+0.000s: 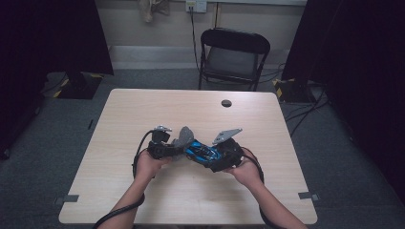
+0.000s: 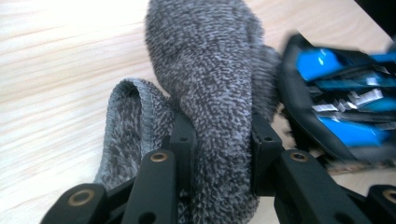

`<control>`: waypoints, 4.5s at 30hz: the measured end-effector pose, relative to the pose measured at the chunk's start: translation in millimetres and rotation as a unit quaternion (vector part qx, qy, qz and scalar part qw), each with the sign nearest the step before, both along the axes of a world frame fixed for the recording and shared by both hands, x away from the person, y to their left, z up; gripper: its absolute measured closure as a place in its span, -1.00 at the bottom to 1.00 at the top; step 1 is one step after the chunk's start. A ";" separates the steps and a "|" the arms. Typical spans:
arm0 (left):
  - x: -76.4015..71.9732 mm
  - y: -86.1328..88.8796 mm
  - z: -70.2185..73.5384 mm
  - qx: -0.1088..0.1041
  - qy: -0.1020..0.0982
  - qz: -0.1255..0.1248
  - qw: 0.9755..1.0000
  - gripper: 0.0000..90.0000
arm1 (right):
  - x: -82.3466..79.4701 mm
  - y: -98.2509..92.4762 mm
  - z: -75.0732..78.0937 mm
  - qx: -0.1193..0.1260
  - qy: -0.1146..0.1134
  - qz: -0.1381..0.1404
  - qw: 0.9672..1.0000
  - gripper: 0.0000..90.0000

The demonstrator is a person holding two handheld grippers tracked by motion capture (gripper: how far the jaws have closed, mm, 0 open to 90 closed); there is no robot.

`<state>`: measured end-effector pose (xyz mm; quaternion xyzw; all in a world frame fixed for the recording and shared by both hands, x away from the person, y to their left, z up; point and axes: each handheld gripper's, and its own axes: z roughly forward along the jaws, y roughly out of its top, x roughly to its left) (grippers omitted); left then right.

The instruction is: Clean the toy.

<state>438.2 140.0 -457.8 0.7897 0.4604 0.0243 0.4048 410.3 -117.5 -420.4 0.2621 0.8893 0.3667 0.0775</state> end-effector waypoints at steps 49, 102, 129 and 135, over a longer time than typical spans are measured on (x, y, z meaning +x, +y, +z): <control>-38.9 -49.6 -4.9 -0.062 0.022 -0.071 0.995 0.53 | 16.6 -3.1 2.1 0.035 0.009 -0.045 0.998 -0.44; -41.8 -69.2 1.2 -0.072 0.035 -0.087 0.993 0.53 | 19.8 -3.2 -1.5 0.031 0.009 -0.050 0.998 -0.44; -15.8 -2.1 -6.1 -0.011 0.024 0.025 0.999 0.53 | 19.2 -16.1 10.3 0.054 0.003 -0.053 0.997 -0.44; -29.7 -30.2 -3.8 0.014 0.013 -0.027 0.999 0.53 | 19.6 -17.3 18.8 0.060 -0.006 -0.059 0.996 -0.44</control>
